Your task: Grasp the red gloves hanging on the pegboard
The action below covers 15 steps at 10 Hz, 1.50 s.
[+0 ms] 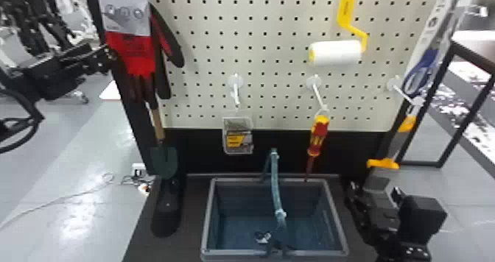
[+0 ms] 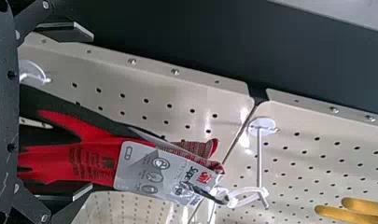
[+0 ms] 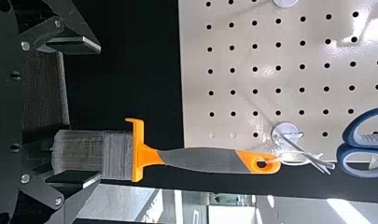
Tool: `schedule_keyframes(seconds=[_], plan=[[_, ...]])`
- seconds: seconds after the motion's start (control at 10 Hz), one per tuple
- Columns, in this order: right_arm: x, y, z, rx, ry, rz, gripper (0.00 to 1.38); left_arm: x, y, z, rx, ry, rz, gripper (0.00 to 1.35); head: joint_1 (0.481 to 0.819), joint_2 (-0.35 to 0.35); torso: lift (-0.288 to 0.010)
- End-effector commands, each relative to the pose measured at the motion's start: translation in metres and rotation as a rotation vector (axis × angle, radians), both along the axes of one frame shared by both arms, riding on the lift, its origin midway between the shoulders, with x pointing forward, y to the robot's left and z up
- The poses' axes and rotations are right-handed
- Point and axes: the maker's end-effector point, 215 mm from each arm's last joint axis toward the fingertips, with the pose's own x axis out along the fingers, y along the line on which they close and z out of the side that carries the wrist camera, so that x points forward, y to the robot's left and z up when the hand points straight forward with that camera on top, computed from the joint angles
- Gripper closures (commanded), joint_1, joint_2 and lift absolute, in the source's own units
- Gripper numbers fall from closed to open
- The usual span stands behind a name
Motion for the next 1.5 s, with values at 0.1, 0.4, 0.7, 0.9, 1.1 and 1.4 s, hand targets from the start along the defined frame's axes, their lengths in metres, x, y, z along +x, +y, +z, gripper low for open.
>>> schedule_keyframes(seconds=[0.1,0.4,0.7,0.9,1.1,1.4], plan=[[0.001,0.001,-0.001,0.0,0.002,0.007,0.32,0.005,-0.025,0.004,-0.016,0.028,-0.111,0.18,0.549,0.0,-0.1],[0.002,0.003,-0.002,0.002,0.003,0.012,0.32,0.006,-0.046,0.024,0.023,0.041,-0.168,0.18,0.549,0.0,-0.1],[0.002,0.004,-0.005,0.0,0.009,0.019,0.32,0.008,-0.061,0.032,0.048,0.064,-0.184,0.18,0.549,0.0,-0.1],[0.003,0.006,-0.006,-0.003,0.012,0.028,0.32,0.007,-0.071,0.028,0.049,0.078,-0.202,0.69,0.549,0.0,-0.1],[0.003,0.007,-0.008,-0.004,0.015,0.033,0.32,0.006,-0.075,0.029,0.053,0.085,-0.207,1.15,0.549,0.0,-0.1],[0.004,0.007,-0.007,-0.004,0.013,0.033,0.32,0.006,-0.076,0.025,0.052,0.095,-0.213,1.22,0.549,0.0,-0.1]])
